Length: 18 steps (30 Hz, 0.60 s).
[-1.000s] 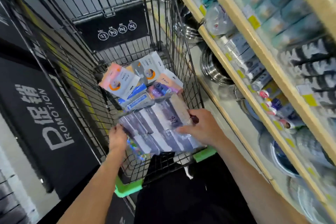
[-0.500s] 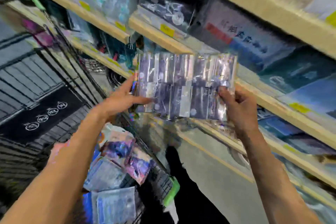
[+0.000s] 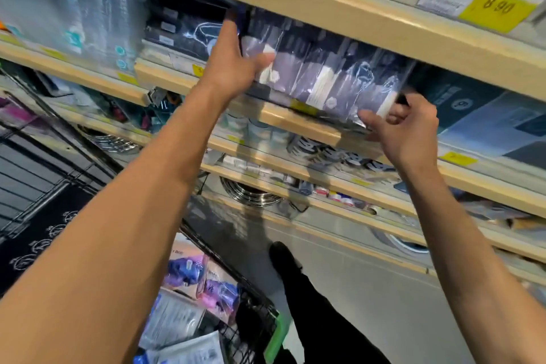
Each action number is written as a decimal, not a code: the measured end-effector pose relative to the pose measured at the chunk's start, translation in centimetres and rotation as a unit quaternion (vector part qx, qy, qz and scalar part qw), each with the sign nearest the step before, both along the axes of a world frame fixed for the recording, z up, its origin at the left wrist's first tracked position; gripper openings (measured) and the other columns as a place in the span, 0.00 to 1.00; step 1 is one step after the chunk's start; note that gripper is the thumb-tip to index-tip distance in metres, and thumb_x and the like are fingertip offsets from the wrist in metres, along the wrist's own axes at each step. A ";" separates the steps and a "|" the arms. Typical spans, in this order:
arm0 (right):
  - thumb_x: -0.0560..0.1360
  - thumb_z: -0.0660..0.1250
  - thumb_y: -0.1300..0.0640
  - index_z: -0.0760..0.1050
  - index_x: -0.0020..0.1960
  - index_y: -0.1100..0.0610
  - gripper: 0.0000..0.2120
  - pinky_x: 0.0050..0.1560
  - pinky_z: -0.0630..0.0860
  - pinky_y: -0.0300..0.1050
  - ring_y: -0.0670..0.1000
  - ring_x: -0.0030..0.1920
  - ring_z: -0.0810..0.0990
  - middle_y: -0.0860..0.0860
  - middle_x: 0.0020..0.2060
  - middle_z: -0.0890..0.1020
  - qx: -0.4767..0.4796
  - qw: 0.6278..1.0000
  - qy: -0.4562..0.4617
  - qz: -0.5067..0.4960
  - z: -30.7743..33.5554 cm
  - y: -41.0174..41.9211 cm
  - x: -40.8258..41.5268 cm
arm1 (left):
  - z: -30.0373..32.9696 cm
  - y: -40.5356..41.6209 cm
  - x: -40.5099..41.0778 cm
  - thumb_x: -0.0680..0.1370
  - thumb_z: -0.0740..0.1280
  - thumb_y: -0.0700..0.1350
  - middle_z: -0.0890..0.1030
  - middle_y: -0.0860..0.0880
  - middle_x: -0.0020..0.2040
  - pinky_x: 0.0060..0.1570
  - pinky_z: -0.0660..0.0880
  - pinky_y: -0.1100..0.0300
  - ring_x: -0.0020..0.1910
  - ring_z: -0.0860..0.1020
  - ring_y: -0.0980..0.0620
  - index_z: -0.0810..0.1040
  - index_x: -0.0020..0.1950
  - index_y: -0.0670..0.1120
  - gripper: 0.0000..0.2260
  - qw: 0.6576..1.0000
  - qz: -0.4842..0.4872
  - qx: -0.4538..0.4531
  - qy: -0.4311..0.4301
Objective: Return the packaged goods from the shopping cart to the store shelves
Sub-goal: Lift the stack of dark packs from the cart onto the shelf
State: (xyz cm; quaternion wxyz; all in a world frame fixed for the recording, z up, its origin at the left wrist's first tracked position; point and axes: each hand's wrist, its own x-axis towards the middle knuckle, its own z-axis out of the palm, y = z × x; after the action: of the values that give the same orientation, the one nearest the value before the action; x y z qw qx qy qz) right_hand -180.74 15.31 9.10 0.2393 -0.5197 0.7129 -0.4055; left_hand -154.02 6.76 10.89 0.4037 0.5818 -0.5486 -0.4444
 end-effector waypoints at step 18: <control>0.77 0.64 0.59 0.79 0.55 0.58 0.09 0.48 0.74 0.40 0.53 0.51 0.82 0.53 0.50 0.84 -0.056 0.975 0.134 -0.168 -3.0 0.0 1.8 | -3.8 1.1 -3.4 0.74 0.67 0.39 0.76 0.46 0.53 0.49 0.69 0.57 0.52 0.75 0.46 0.76 0.56 0.42 0.11 0.927 0.144 -0.185 -0.293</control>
State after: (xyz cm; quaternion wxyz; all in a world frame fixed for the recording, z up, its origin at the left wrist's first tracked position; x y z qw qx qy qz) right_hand -178.99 15.29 6.10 0.0410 -0.4546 0.7919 -0.4057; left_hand -157.42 7.89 7.09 0.3851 0.6736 -0.6256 -0.0816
